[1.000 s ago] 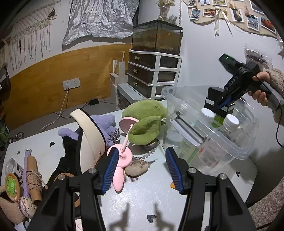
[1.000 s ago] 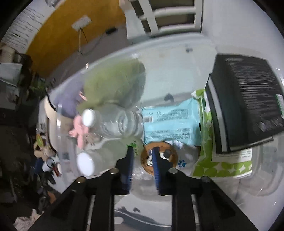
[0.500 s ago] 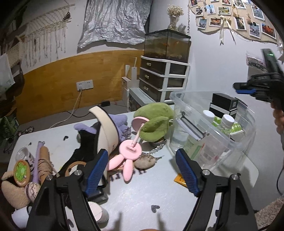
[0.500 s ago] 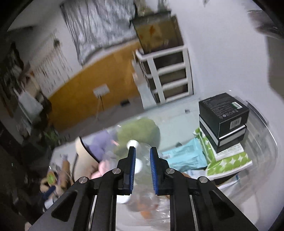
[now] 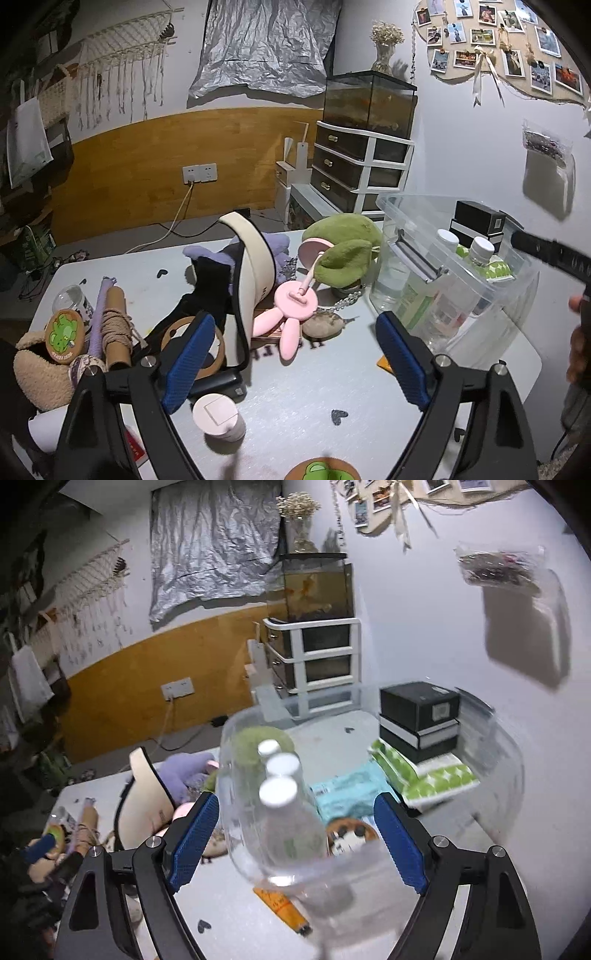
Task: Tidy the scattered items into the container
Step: 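Withdraw the open right tool from the clear box, then move the left tool to the green elephant coaster and grasp it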
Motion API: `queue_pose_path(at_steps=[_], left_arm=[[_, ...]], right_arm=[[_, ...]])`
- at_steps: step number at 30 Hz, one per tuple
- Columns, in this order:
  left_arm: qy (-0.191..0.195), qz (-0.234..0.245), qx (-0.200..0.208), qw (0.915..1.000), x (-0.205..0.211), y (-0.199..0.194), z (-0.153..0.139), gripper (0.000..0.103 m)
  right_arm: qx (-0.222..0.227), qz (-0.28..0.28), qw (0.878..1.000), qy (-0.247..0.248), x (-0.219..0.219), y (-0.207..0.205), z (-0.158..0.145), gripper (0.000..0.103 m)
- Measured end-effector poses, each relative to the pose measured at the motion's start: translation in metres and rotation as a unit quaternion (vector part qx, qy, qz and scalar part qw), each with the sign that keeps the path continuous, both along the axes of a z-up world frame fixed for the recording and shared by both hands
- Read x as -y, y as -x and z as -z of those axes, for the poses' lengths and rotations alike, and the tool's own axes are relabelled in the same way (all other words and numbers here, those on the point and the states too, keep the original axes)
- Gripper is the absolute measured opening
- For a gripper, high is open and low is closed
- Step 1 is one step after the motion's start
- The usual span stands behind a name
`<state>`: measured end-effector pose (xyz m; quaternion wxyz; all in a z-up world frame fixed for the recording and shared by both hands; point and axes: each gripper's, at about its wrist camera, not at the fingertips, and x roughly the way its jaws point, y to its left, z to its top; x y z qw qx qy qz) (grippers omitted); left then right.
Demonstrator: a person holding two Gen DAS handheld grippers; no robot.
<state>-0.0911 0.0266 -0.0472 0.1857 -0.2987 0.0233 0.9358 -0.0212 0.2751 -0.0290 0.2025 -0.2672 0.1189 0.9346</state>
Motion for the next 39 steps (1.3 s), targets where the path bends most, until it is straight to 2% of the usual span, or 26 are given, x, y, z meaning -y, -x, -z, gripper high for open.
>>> queue_pose_path(at_steps=[5, 9, 13, 18, 19, 21, 26, 33, 39], left_arm=[[0.001, -0.014, 0.001, 0.9999, 0.010, -0.007, 0.001, 0.091], [0.000, -0.015, -0.002, 0.9999, 0.018, -0.014, 0.001, 0.095], [0.003, -0.017, -0.002, 0.9999, 0.027, -0.020, 0.002, 0.095], [-0.001, -0.020, 0.007, 0.9998, 0.039, -0.028, 0.004, 0.095], [0.000, -0.021, 0.007, 0.9998, 0.041, -0.029, 0.004, 0.095], [0.004, -0.023, 0.002, 0.9997, 0.045, -0.033, 0.004, 0.095], [0.004, -0.023, 0.005, 0.9997, 0.058, -0.041, 0.004, 0.095], [-0.007, 0.004, 0.024, 0.9997, 0.068, -0.049, 0.008, 0.096], [0.005, 0.036, 0.043, 0.9984, 0.064, -0.054, 0.016, 0.096]], right_arm=[[0.004, 0.023, 1.000, 0.001, 0.023, -0.009, 0.010, 0.087], [0.004, 0.017, 1.000, -0.002, 0.043, -0.017, 0.015, 0.087], [0.001, -0.001, 1.000, 0.009, 0.060, -0.025, 0.017, 0.087], [-0.014, 0.002, 1.000, 0.002, 0.075, -0.038, 0.014, 0.088], [-0.014, 0.002, 1.000, 0.004, 0.078, -0.040, 0.015, 0.089], [-0.016, 0.001, 1.000, 0.012, 0.082, -0.044, 0.016, 0.100], [-0.012, 0.012, 1.000, 0.006, 0.095, -0.052, 0.016, 0.103], [-0.020, -0.005, 1.000, 0.007, 0.115, -0.060, 0.014, 0.103], [0.009, -0.032, 0.999, 0.025, 0.126, -0.057, 0.024, 0.103]])
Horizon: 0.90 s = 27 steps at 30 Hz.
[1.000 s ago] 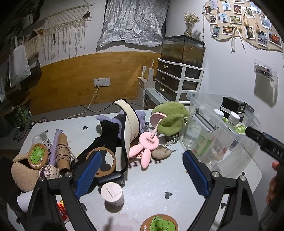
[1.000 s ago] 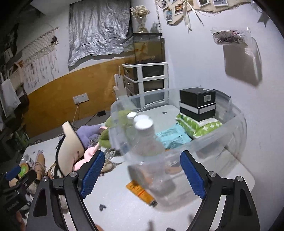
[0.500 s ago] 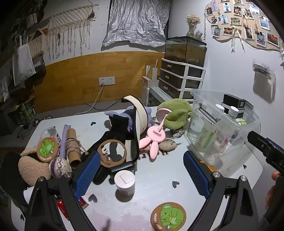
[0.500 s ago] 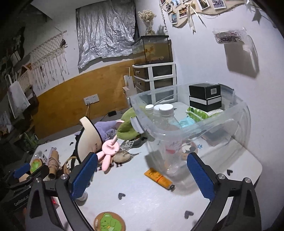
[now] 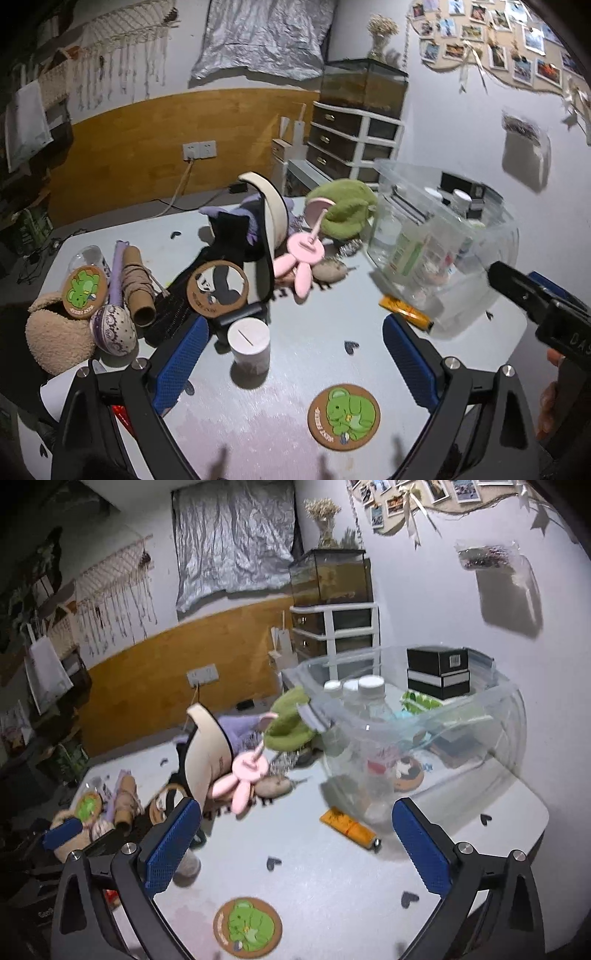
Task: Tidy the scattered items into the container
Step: 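Move the left tool to the green elephant coaster and grasp it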
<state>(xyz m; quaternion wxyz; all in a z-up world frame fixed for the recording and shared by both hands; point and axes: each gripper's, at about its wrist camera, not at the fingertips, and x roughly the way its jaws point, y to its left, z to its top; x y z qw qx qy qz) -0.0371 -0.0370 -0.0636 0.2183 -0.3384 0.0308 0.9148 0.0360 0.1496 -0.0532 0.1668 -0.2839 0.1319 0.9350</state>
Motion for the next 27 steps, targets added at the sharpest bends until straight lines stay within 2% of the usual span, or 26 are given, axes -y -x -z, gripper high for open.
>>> queue_pose_path(at_steps=[4, 5, 6, 8, 12, 17, 19, 22, 25, 27], left_arm=[[-0.003, 0.010, 0.028, 0.9995, 0.004, 0.007, 0.011, 0.096], [-0.002, 0.010, 0.038, 0.9992, 0.005, 0.010, 0.016, 0.090], [0.002, 0.011, 0.052, 0.9986, 0.006, 0.013, 0.022, 0.078], [0.011, 0.017, 0.088, 0.9959, 0.007, 0.016, 0.039, 0.071], [0.034, 0.030, 0.140, 0.9892, 0.003, 0.012, 0.072, 0.064], [0.042, 0.027, 0.212, 0.9761, -0.009, 0.002, 0.115, 0.061], [0.030, 0.009, 0.243, 0.9695, -0.013, 0.003, 0.132, 0.061], [0.030, -0.010, 0.266, 0.9634, -0.017, 0.004, 0.149, 0.061], [0.046, -0.025, 0.277, 0.9595, -0.023, 0.003, 0.165, 0.061], [0.059, -0.029, 0.260, 0.9633, -0.029, 0.000, 0.166, 0.061]], right_arm=[[0.025, -0.002, 1.000, -0.002, 0.003, 0.001, 0.005, 0.103], [0.028, -0.003, 1.000, -0.003, 0.003, 0.001, 0.006, 0.103], [0.036, -0.003, 0.999, -0.004, 0.003, 0.002, 0.009, 0.103], [0.050, -0.004, 0.999, -0.006, 0.002, 0.002, 0.013, 0.103], [0.068, -0.005, 0.998, -0.007, -0.008, -0.002, 0.020, 0.103], [0.088, 0.008, 0.996, 0.003, -0.030, -0.014, 0.025, 0.103], [0.089, 0.012, 0.996, 0.006, -0.038, -0.021, 0.025, 0.103], [0.090, 0.010, 0.996, 0.005, -0.044, -0.027, 0.024, 0.103], [0.094, 0.005, 0.996, 0.002, -0.050, -0.033, 0.023, 0.103], [0.094, 0.009, 0.996, 0.001, -0.056, -0.037, 0.023, 0.103]])
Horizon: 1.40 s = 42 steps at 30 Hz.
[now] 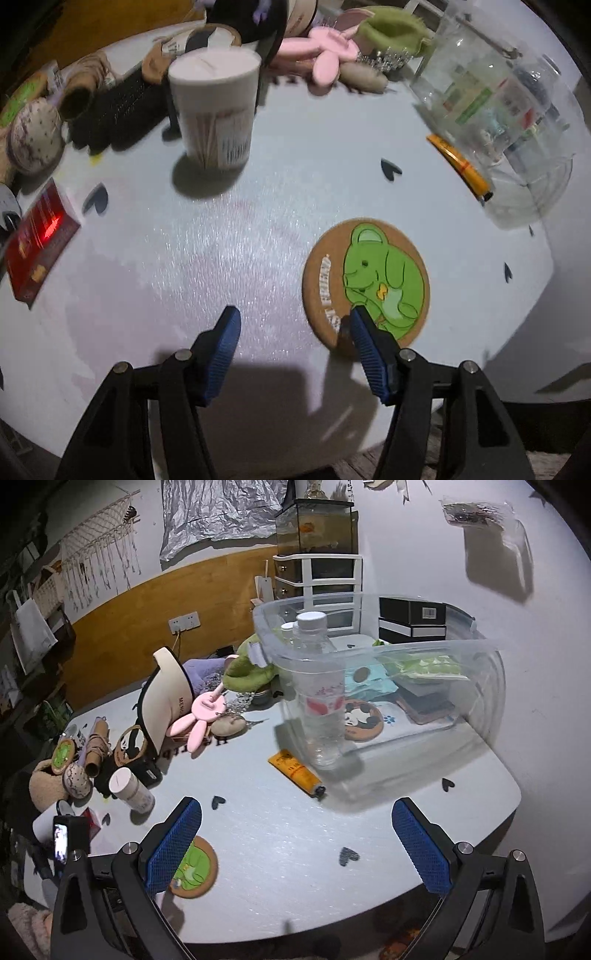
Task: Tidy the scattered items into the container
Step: 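Move the left tool to the green elephant coaster and grasp it, then lift the green elephant coaster with the left tool toward the right tool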
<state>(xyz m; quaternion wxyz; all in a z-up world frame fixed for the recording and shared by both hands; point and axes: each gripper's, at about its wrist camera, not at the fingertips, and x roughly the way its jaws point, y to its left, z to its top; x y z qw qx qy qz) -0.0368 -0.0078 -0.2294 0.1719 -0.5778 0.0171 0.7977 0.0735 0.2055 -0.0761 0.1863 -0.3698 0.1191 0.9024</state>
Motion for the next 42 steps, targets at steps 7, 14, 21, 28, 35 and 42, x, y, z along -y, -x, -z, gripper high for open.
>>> queue_pose_path(at_steps=[7, 14, 21, 28, 35, 42], left_arm=[[0.027, 0.040, -0.023, 0.9986, -0.033, -0.007, 0.000, 0.058], [0.023, 0.079, -0.028, 0.9962, -0.069, -0.016, 0.001, 0.055], [0.015, 0.146, -0.041, 0.9884, -0.114, -0.026, 0.001, 0.055], [-0.001, 0.239, -0.051, 0.9697, -0.161, -0.045, 0.001, 0.055], [-0.001, 0.296, -0.055, 0.9537, -0.194, -0.062, 0.001, 0.055], [-0.009, 0.343, -0.056, 0.9376, -0.215, -0.079, 0.002, 0.055]], right_arm=[[0.008, 0.031, 0.999, 0.023, -0.030, -0.018, 0.007, 0.103], [0.018, 0.065, 0.994, 0.086, -0.065, -0.035, 0.025, 0.103], [0.050, 0.111, 0.971, 0.206, -0.107, -0.057, 0.067, 0.103], [0.076, 0.145, 0.928, 0.333, -0.129, -0.083, 0.129, 0.089], [0.062, 0.140, 0.889, 0.431, -0.128, -0.088, 0.180, 0.067], [0.033, 0.149, 0.857, 0.491, -0.126, -0.095, 0.203, 0.066]])
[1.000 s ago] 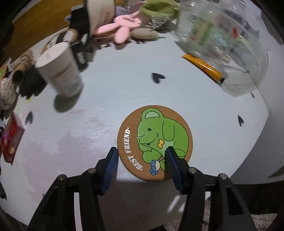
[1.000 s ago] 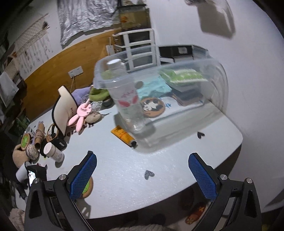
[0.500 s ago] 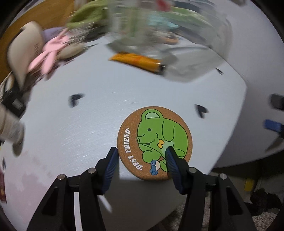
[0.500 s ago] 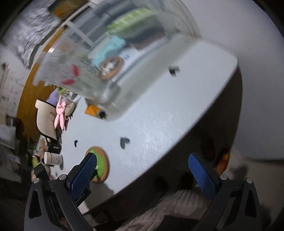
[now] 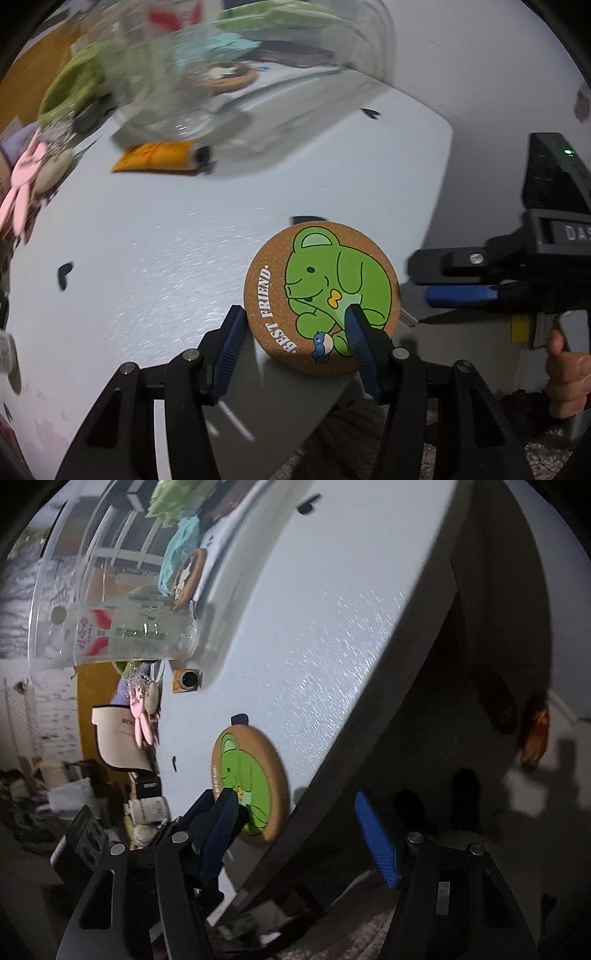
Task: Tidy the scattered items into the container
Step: 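Lift the green elephant coaster with the left tool toward the right tool, then grasp the green coaster edge with the right tool while the left tool holds it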
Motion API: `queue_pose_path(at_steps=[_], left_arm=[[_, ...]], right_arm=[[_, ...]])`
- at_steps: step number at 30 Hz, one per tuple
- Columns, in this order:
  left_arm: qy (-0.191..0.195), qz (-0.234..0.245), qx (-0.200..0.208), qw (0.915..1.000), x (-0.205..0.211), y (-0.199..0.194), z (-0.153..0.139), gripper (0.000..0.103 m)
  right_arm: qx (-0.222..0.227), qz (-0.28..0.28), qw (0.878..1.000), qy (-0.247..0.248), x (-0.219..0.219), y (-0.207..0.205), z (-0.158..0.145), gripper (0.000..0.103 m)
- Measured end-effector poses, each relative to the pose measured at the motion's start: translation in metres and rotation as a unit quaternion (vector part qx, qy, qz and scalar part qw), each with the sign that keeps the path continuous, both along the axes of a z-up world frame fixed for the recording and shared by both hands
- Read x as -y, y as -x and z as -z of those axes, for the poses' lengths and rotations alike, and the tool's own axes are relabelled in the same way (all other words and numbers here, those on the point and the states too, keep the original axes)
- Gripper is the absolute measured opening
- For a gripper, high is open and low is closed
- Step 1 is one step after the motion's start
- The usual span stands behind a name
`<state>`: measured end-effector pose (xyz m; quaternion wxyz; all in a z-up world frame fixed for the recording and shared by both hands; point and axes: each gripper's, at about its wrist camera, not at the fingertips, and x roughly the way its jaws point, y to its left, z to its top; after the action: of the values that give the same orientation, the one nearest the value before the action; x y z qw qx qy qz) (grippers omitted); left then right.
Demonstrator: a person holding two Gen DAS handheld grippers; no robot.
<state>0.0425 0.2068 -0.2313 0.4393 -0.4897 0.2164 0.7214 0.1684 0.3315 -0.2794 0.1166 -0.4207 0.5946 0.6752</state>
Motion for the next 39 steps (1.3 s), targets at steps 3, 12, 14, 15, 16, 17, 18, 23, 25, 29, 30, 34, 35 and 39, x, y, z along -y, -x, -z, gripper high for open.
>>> queue_pose_path(at_steps=[3, 12, 14, 15, 16, 17, 18, 23, 25, 29, 30, 34, 35, 39], left_arm=[[-0.003, 0.019, 0.000, 0.9998, -0.006, -0.006, 0.000, 0.055], [-0.009, 0.051, 0.007, 0.9986, -0.014, -0.011, 0.001, 0.055], [-0.012, 0.054, 0.010, 0.9984, -0.014, -0.010, 0.000, 0.055], [-0.015, 0.054, 0.017, 0.9983, -0.013, -0.009, 0.000, 0.055], [-0.017, 0.054, 0.024, 0.9981, -0.012, -0.007, -0.001, 0.055], [-0.020, 0.053, 0.032, 0.9979, -0.011, -0.005, -0.002, 0.055], [-0.022, 0.053, 0.040, 0.9975, -0.010, -0.004, -0.003, 0.055], [-0.042, 0.052, 0.065, 0.9956, -0.006, 0.000, -0.010, 0.055], [-0.053, 0.058, 0.064, 0.9949, -0.004, 0.000, -0.016, 0.055], [-0.070, 0.064, 0.062, 0.9936, 0.004, 0.001, -0.029, 0.055], [-0.074, 0.066, 0.055, 0.9936, 0.008, 0.000, -0.033, 0.055], [-0.087, 0.077, 0.034, 0.9926, 0.019, -0.004, -0.048, 0.055], [-0.090, 0.081, 0.029, 0.9922, 0.022, -0.005, -0.051, 0.055], [-0.097, 0.117, -0.008, 0.9883, 0.033, -0.019, -0.065, 0.055]], right_arm=[[-0.008, 0.013, 1.000, 0.021, -0.001, -0.003, 0.009, 0.058], [-0.038, 0.026, 0.997, 0.066, 0.003, -0.002, 0.021, 0.028], [-0.031, 0.026, 0.997, 0.063, 0.003, -0.001, 0.018, 0.028], [-0.027, 0.026, 0.997, 0.063, 0.003, -0.001, 0.017, 0.028], [-0.024, 0.027, 0.997, 0.064, 0.003, -0.001, 0.015, 0.027], [-0.020, 0.028, 0.997, 0.065, 0.003, -0.001, 0.013, 0.026], [-0.017, 0.030, 0.997, 0.066, 0.003, -0.001, 0.010, 0.025], [-0.019, 0.037, 0.996, 0.074, 0.004, -0.004, -0.002, 0.019], [-0.024, 0.041, 0.996, 0.074, 0.004, -0.003, -0.008, 0.016], [-0.031, 0.051, 0.996, 0.074, 0.004, -0.001, -0.020, 0.011], [-0.031, 0.055, 0.995, 0.073, 0.004, 0.000, -0.024, 0.009], [-0.025, 0.063, 0.995, 0.072, 0.003, 0.008, -0.034, 0.009], [-0.025, 0.067, 0.994, 0.078, 0.002, 0.010, -0.035, 0.009], [-0.018, 0.081, 0.992, 0.093, 0.002, 0.020, -0.036, 0.009]])
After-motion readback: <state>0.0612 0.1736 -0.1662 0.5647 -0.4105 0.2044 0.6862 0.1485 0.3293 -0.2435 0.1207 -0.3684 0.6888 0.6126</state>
